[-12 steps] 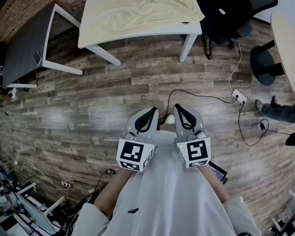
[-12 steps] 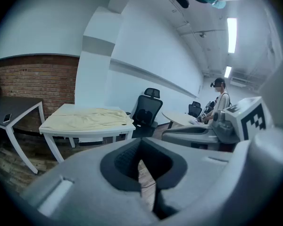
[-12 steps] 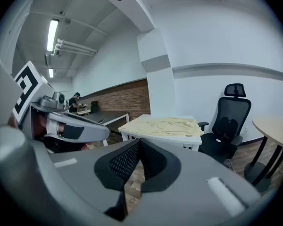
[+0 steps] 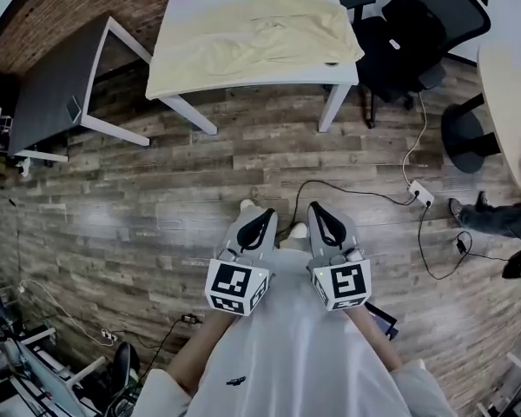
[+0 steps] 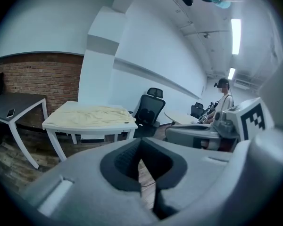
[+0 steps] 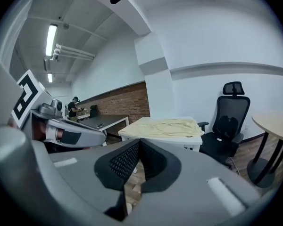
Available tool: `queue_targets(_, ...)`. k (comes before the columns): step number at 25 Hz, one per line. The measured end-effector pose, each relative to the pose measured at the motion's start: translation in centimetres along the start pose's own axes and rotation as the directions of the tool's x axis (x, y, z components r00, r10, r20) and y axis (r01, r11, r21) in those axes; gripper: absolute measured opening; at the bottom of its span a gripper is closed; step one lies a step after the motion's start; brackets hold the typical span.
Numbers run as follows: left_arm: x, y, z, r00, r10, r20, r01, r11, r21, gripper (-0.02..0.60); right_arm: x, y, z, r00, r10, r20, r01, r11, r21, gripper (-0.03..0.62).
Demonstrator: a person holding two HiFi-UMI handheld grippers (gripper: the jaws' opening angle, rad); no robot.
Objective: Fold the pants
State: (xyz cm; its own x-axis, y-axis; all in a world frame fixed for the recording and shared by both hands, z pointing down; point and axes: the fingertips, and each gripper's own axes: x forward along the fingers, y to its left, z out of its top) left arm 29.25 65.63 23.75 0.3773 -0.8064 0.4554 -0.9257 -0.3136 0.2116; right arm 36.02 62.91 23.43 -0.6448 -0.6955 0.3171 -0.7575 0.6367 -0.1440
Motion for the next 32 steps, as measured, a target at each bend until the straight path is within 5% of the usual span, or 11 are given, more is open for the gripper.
queue_targets(10, 4.4, 6.1, 1.2, 0.999, -0.011, -0.049, 0.011, 1.000, -0.002, 0.003, 5.6, -3.2, 0.1, 0.999, -0.037, -0.036, 0.041, 0.993, 0.113, 0.005)
queue_targets(20, 12.7, 18.8, 7.4, 0.993, -0.076, -0.085, 0.077, 0.997, 0.018, 0.003, 20.7, -5.7, 5.9, 0.992, -0.050, -0.118, 0.054, 0.998, 0.031, 0.005)
queue_targets(26, 16.2, 26.0, 11.7, 0.987, -0.128, -0.093, 0.135, 0.988, 0.079, 0.003, 28.9, -7.6, 10.2, 0.983, -0.141, -0.121, 0.144, 0.989, 0.021, 0.005)
queue_targets(32, 19.3, 30.4, 12.9, 0.971, -0.207, -0.122, 0.219, 0.971, 0.096, 0.003, 32.1, -8.1, 10.5, 0.958, -0.237, -0.159, 0.244, 0.969, 0.029, 0.005)
